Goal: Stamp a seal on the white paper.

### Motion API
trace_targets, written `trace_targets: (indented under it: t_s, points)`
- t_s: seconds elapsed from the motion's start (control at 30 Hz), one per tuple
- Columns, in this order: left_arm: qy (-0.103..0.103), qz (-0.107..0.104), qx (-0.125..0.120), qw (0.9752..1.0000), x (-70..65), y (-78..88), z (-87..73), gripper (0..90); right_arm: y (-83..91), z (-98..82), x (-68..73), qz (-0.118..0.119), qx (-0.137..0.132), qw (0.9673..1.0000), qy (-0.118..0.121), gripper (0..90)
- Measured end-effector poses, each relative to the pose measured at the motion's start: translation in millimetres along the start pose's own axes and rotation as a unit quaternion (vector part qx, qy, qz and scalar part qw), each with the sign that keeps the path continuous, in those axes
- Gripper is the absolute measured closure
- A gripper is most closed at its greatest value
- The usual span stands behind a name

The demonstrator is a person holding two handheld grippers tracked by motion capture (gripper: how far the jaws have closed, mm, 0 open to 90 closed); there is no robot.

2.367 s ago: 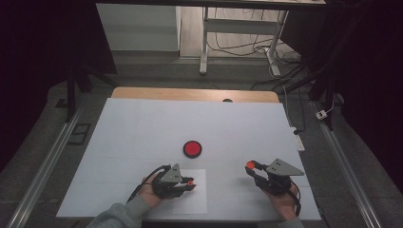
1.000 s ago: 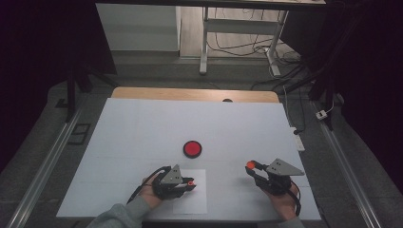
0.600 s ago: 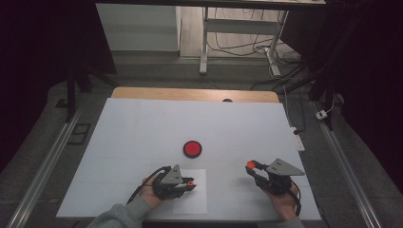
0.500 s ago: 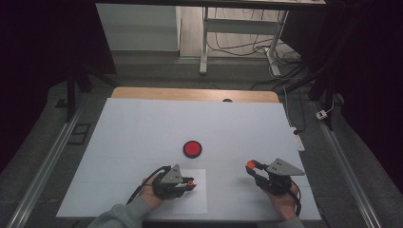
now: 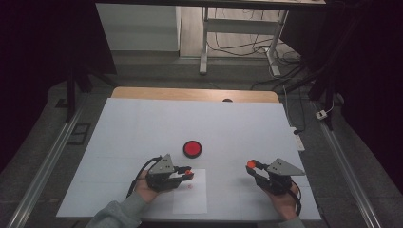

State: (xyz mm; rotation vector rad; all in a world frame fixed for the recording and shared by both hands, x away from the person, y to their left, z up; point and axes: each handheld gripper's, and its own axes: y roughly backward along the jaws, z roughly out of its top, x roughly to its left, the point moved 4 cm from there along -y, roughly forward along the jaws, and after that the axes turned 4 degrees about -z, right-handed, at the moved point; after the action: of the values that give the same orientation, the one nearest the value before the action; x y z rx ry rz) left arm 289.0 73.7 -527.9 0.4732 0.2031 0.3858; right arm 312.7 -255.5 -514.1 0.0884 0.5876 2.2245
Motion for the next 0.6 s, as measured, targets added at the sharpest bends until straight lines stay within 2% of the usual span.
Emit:
trace_targets:
  t_s: [0.2,0.4,0.6]
  points:
    - [0.012,0.007,-0.013,0.9998,6.1,8.6,6.4,72.2,-0.9,-0.4,0.8,0.001,0.002,1.0000,0.000,64.6]
    - [0.024,0.013,-0.014,0.9995,11.5,14.0,10.4,72.2,-1.2,-0.5,0.8,0.002,0.001,1.0000,-0.001,64.6]
    - [0.038,0.018,-0.026,0.9988,17.4,24.2,21.9,72.1,-1.9,-0.7,0.9,0.002,0.002,1.0000,0.001,64.6]
